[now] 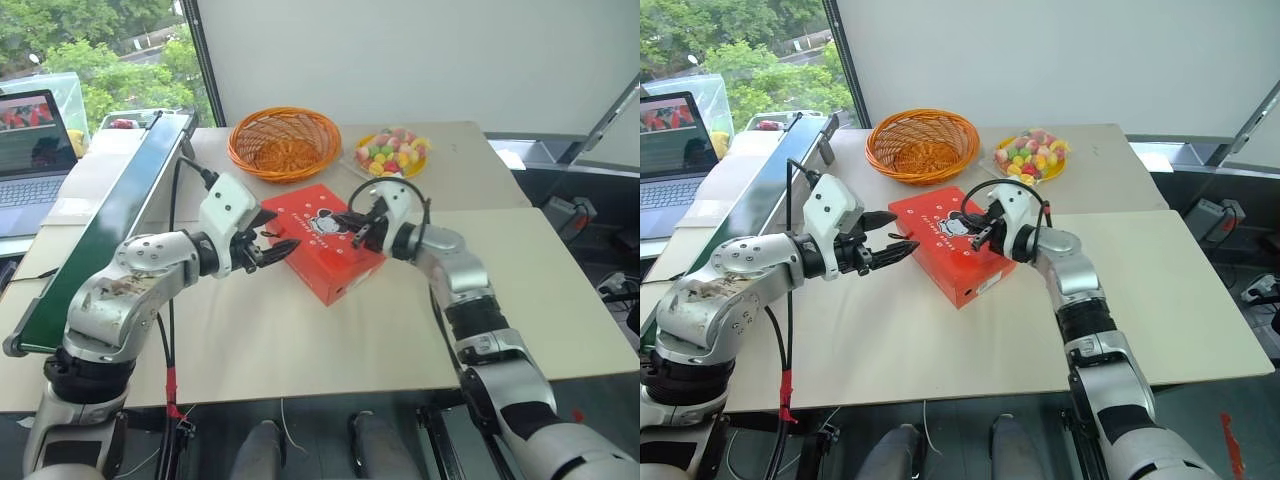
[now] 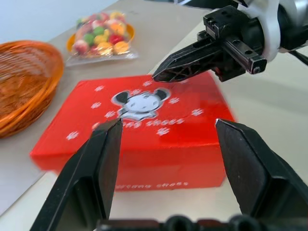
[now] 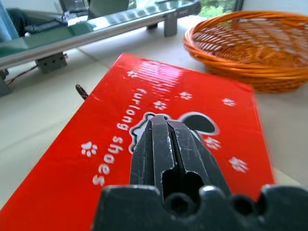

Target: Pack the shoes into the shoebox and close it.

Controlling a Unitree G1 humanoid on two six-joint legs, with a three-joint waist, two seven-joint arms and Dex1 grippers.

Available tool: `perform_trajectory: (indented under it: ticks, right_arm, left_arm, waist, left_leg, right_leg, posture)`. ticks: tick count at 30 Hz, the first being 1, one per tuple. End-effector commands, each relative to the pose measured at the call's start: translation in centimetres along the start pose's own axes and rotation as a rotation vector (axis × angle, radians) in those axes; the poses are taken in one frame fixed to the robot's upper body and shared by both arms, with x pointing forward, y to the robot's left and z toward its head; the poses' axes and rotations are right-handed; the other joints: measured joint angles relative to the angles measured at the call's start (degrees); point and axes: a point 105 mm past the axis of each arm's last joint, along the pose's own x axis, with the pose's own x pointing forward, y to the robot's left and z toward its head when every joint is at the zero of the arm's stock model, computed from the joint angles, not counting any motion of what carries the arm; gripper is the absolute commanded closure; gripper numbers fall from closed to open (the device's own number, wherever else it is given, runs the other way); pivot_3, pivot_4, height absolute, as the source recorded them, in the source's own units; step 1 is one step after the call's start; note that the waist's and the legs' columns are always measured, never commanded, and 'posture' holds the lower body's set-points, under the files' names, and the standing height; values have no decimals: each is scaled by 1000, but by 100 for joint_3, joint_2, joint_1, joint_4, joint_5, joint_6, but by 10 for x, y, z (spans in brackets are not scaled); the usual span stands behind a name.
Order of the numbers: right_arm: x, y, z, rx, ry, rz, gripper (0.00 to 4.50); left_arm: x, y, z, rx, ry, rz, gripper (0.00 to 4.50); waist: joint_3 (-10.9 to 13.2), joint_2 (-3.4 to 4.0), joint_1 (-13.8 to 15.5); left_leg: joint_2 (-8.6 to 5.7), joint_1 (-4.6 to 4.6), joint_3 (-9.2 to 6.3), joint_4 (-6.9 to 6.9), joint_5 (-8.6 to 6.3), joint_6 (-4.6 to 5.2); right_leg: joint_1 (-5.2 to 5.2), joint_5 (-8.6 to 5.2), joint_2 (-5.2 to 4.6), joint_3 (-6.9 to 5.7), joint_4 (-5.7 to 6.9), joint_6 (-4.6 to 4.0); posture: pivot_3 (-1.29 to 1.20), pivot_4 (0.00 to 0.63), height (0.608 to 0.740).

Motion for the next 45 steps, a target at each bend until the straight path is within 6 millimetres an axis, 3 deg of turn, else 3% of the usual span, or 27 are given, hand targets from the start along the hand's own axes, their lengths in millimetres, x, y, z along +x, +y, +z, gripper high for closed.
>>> perform_trajectory:
  ticks: [1,6,9,12,14,17,22,26,31,36,45]
  right_arm:
    - [12,9,-17,-16,56,38,4463]
    - [16,31,-81,-45,276,93,4463]
    - [16,32,-87,-94,301,95,4463]
    - [21,30,-58,-53,186,95,4463]
    - [21,29,-22,28,57,117,4463]
    - [9,35,21,83,-66,186,4463]
    - [-26,41,59,-3,-100,252,4463]
    - [-52,39,52,-130,4,243,3393]
    - [-88,36,47,-187,90,237,1638]
    - [-108,37,51,-188,128,238,22]
    - [-125,21,46,-161,174,151,22]
  left_arm:
    - [-4,4,6,36,-17,53,1221]
    - [-6,3,1,31,-9,75,1221]
    - [-6,4,1,28,-11,86,1221]
    - [-5,6,1,10,-17,99,1221]
    - [-6,8,-1,-10,-18,110,1221]
    - [-6,12,-2,-31,-26,121,1221]
    - [-4,16,-2,-56,-42,130,1221]
    - [-5,10,-3,-93,-61,75,1221]
    - [-18,-2,-7,-126,-82,-38,1221]
    - [-27,0,-14,-116,-51,-53,1221]
    - [-33,10,-22,-6,-12,-33,1221]
  waist:
    - [0,0,13]
    - [-15,-13,-30]
    - [-24,-17,-28]
    - [-25,-17,-24]
    - [-24,-16,-24]
    - [-21,-12,-19]
    - [-17,-7,20]
    - [-17,-8,106]
    - [-15,-7,112]
    - [-14,-6,120]
    - [-13,-8,149]
  left_leg:
    - [0,0,-1,1,0,0]
    - [2,23,-1,-1,0,0]
    - [3,93,4,-24,-1,0]
    - [13,170,4,-39,-4,0]
    - [18,181,4,-38,-10,-4]
    - [21,160,2,-38,-12,-4]
    - [13,51,-2,-15,-11,-5]
    - [10,16,-2,-8,-11,-5]
    - [11,8,5,-2,-11,-4]
    - [15,9,7,-2,-11,-4]
    - [15,5,8,3,-12,-3]
  right_leg:
    - [0,0,0,0,0,0]
    - [15,0,3,0,4,0]
    - [78,-6,5,4,-5,0]
    - [161,-37,11,-1,-40,37]
    - [179,-38,14,-4,-49,39]
    - [155,-36,15,-4,-47,36]
    - [43,-8,9,-3,-1,-8]
    - [4,-9,8,-3,3,-7]
    - [-2,-10,8,0,1,-6]
    - [-1,-23,12,-1,1,11]
    - [3,-27,10,-2,-5,17]
  posture:
    - [0,150,740]
    - [0,150,740]
    - [0,150,740]
    - [0,150,740]
    - [0,150,740]
    - [0,150,740]
    - [0,150,740]
    - [0,150,740]
    - [0,150,740]
    - [0,150,740]
    - [0,150,740]
